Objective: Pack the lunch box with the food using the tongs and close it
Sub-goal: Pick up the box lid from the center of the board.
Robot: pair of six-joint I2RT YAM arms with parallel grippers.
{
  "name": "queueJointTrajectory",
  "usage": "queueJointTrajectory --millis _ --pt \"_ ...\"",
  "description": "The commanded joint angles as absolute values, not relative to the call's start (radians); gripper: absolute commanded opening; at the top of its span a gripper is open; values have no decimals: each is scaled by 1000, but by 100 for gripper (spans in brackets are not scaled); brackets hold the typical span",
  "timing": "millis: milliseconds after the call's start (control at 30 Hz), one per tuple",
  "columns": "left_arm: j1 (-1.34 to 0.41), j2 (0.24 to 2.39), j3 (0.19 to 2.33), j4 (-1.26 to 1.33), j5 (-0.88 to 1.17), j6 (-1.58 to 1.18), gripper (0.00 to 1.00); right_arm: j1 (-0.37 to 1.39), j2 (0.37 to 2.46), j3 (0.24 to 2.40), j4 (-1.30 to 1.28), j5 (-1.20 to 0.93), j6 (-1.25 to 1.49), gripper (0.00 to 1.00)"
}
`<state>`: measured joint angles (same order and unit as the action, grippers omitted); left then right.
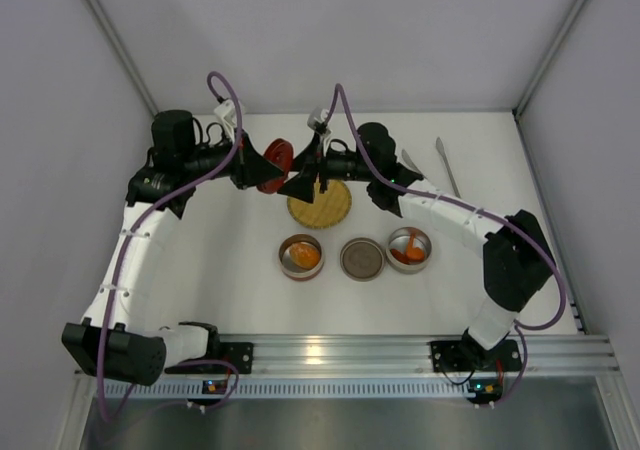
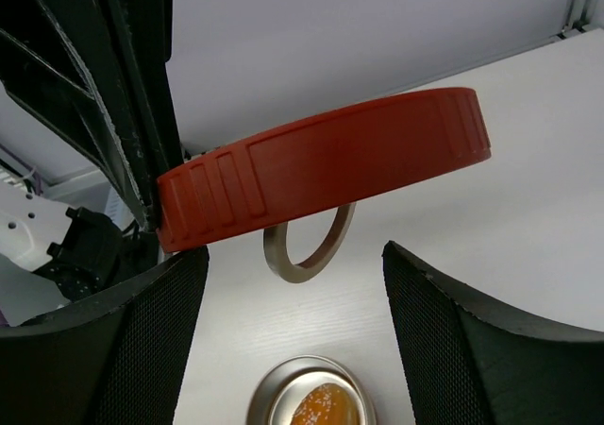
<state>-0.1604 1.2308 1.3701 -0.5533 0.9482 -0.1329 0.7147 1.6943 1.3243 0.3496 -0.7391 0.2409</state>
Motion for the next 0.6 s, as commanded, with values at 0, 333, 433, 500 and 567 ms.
queueJointTrajectory --millis 0,333,433,500,567 --pt "-178 1229 1358 -494 948 -143 0 744 1692 1381 316 -744 169 74" --pt "-190 1210 1331 -503 976 -147 0 746 1717 1448 261 -684 158 62" --pt "-189 1209 1319 -505 980 -152 0 746 1718 1457 256 -681 155 58" --pt "-189 1209 1315 -499 994 -161 0 746 1718 1462 250 -672 147 51" --pt "-190 1212 1310 -499 1005 -170 0 744 1718 1468 235 -663 140 48"
